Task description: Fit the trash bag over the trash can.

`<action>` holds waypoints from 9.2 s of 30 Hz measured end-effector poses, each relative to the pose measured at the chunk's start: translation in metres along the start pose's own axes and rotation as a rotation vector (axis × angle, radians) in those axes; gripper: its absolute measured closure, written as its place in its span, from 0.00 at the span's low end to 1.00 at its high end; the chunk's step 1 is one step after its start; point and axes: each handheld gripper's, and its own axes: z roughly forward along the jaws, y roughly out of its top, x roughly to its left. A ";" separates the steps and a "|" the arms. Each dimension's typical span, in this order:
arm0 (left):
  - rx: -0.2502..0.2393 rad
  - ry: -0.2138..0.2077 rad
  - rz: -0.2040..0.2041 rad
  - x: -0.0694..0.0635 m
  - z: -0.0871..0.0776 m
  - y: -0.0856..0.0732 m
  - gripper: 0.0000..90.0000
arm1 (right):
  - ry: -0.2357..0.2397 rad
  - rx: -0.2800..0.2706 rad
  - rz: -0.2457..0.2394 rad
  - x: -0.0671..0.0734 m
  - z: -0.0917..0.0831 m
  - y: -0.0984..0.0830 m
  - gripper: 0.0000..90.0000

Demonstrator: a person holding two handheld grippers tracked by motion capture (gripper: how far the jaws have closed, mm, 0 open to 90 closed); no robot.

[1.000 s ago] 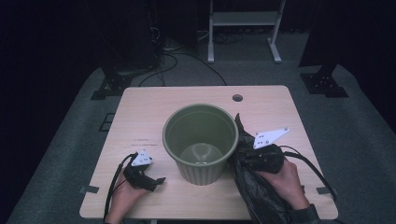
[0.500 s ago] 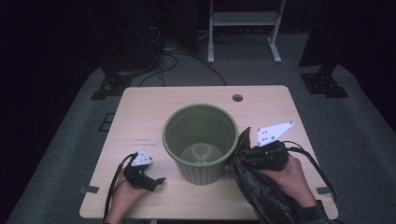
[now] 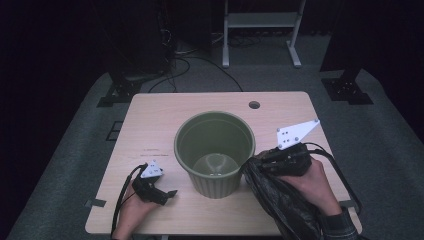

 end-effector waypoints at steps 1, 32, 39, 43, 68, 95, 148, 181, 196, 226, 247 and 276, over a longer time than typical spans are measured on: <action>0.000 0.000 0.000 0.000 0.000 0.000 0.00 | -0.002 -0.008 -0.009 0.000 -0.001 0.006 0.97; -0.002 0.001 -0.002 0.000 0.000 0.000 0.00 | -0.029 -0.053 -0.114 -0.024 0.019 0.095 0.97; -0.002 0.001 -0.002 0.000 0.000 0.000 0.00 | -0.026 -0.061 -0.118 -0.033 0.030 0.114 0.97; -0.002 0.001 -0.002 0.000 0.000 0.000 0.00 | -0.030 -0.071 -0.128 -0.037 0.034 0.128 0.97; -0.002 0.000 -0.003 0.000 0.000 0.000 0.00 | 0.025 -0.130 -0.144 -0.065 0.072 0.188 0.96; -0.002 0.001 -0.001 0.000 0.000 0.000 0.00 | -0.007 -0.001 -0.093 -0.064 0.070 0.130 0.94; -0.002 0.007 -0.007 -0.001 0.000 0.000 0.00 | -0.169 0.085 0.039 -0.055 0.018 0.023 0.85; -0.002 0.005 -0.006 -0.001 0.000 0.000 0.00 | -0.241 0.058 0.013 -0.070 0.022 0.053 0.53; -0.002 0.005 -0.006 -0.001 0.000 0.000 0.00 | -0.263 -0.069 0.086 -0.053 -0.025 0.002 0.50; 0.001 -0.007 -0.006 -0.002 -0.001 0.000 0.00 | -0.213 -0.130 0.093 -0.066 0.000 0.007 0.96; -0.232 -0.149 0.063 -0.005 -0.076 0.043 0.00 | -0.330 -0.138 0.137 -0.121 0.005 0.036 1.00; -0.350 -0.266 0.253 -0.032 -0.105 0.139 0.14 | -0.342 -0.134 0.152 -0.146 0.016 0.053 1.00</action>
